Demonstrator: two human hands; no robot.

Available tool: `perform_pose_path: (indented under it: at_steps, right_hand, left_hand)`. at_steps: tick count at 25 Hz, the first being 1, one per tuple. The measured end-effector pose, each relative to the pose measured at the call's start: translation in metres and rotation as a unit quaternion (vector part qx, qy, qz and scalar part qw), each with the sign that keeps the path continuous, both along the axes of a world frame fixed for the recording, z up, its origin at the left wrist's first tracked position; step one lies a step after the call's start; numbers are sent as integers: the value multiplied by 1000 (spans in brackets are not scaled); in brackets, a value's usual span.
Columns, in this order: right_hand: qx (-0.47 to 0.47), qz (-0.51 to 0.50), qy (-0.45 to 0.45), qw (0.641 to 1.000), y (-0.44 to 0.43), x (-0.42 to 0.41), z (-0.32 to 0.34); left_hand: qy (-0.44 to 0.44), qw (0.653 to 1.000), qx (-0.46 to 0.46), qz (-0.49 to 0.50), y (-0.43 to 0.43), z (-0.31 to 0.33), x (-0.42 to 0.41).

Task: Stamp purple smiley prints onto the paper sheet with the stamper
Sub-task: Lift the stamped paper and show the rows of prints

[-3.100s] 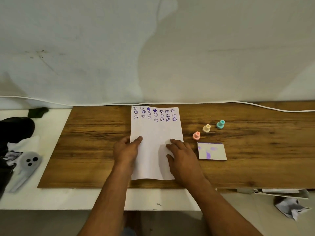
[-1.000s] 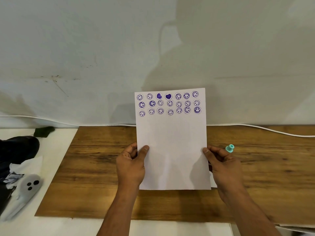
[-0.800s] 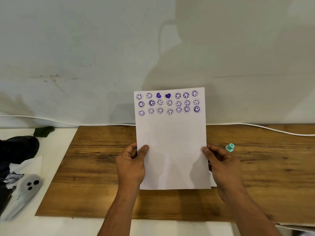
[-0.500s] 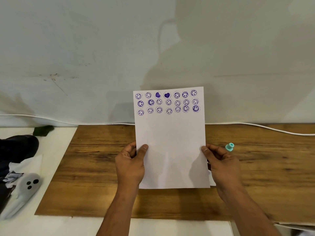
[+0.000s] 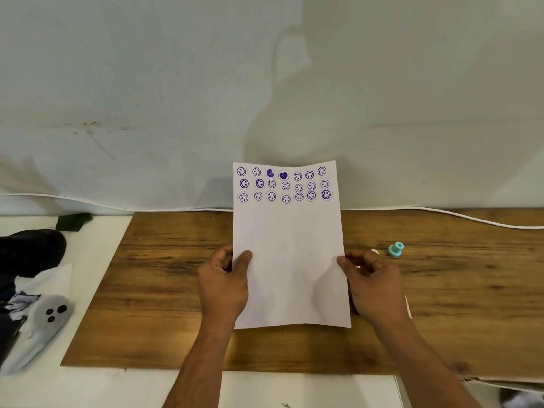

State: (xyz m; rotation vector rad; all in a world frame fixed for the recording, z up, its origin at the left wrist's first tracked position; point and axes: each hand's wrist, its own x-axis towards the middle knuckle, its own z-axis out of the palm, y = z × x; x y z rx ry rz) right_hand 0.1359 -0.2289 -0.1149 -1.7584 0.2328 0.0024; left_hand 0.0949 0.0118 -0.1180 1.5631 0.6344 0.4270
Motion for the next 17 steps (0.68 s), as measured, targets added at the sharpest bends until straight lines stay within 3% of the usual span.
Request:
perform_pose_path:
  at_steps: [4,8,13,17]
  right_hand:
    - [-172,34,-37,984,8,-8,-11]
    - [-285,96,-75,951,12,-12,-28]
    - [-454,186,-66,869,24,-20,-43]
    - [-520,160,-66,836,29,-24,-46]
  left_hand:
    - [65,995,71,-22,0,-10,-4]
    - [130,980,141,-58,-2,-18,-9]
    - [227,902,347,-121,-2,-28,-16]
    - [248,879,391,-113,0,-34,-20]
